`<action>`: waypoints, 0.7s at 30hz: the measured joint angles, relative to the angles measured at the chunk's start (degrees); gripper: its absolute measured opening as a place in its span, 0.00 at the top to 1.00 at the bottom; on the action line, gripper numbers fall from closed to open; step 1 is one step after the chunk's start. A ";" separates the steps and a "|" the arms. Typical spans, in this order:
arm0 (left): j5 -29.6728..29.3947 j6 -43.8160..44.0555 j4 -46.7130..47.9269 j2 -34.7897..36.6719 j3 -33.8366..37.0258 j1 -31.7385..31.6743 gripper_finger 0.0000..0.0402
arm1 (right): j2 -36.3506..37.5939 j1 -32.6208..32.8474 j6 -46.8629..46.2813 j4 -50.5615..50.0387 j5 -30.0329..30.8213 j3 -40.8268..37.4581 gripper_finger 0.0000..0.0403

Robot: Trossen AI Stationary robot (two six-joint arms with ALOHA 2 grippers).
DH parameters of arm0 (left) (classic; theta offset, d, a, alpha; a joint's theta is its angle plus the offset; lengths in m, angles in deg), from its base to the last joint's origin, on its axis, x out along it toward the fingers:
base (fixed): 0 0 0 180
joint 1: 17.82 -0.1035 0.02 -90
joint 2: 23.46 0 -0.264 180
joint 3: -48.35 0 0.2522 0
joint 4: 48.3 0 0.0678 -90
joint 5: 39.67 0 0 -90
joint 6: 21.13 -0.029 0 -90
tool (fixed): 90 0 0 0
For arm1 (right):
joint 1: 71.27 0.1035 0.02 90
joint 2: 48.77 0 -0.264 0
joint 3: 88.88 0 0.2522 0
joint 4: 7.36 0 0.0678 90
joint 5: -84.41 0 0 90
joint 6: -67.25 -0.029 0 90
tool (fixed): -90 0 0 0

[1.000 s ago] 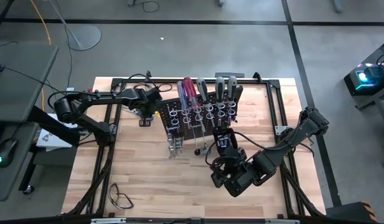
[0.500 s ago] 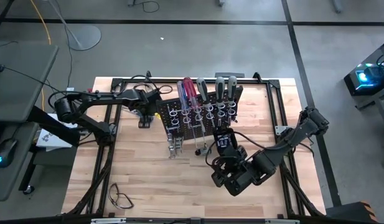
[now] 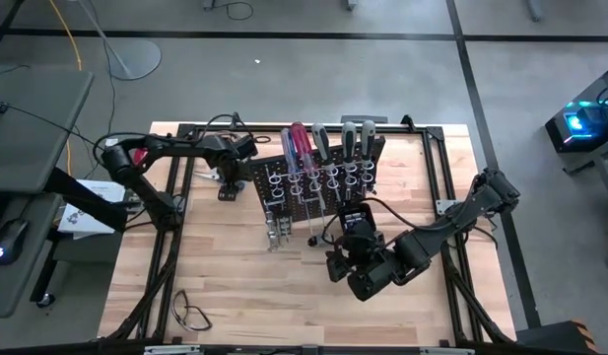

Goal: Hang tools onto peg board
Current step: Hang the blue scissors on the pegboard

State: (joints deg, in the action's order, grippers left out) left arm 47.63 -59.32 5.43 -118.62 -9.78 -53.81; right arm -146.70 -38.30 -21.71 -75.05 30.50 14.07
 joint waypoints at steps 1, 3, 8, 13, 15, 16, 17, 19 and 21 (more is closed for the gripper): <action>0.63 -0.26 0.48 -0.76 -0.56 -0.25 0.39 | 0.00 0.00 0.04 0.54 0.25 0.00 0.37; 1.70 -0.53 1.05 -1.05 -1.03 -0.79 0.42 | 0.00 0.02 0.37 0.89 0.75 0.00 0.37; 1.76 3.32 2.12 -1.05 -1.27 -0.25 0.62 | 0.00 0.00 1.86 0.57 0.80 0.00 0.37; 0.11 7.80 2.20 -1.05 -1.25 1.81 0.62 | 0.00 0.56 1.98 0.18 0.75 0.00 0.37; -0.96 8.84 2.57 -1.05 -1.58 2.92 0.62 | 0.00 0.86 1.98 -0.55 0.55 0.00 0.37; -1.41 9.25 3.21 -1.16 -2.08 3.49 0.62 | 0.00 0.92 1.98 -0.86 0.51 0.00 0.37; -1.93 9.56 3.93 -1.24 -2.65 3.92 0.62 | 0.00 0.94 1.98 -1.15 0.49 0.00 0.37; -1.90 10.57 3.60 -0.69 -3.81 4.67 0.62 | 0.00 0.96 1.98 -1.32 0.48 0.00 0.37; -1.51 11.39 2.57 0.77 -5.09 5.06 0.62 | 0.00 0.94 2.00 -1.49 0.51 0.00 0.37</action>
State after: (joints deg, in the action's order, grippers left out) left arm 46.12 -47.93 8.00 -117.85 -14.87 -48.76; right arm -146.70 -37.36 -19.71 -76.54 31.01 14.07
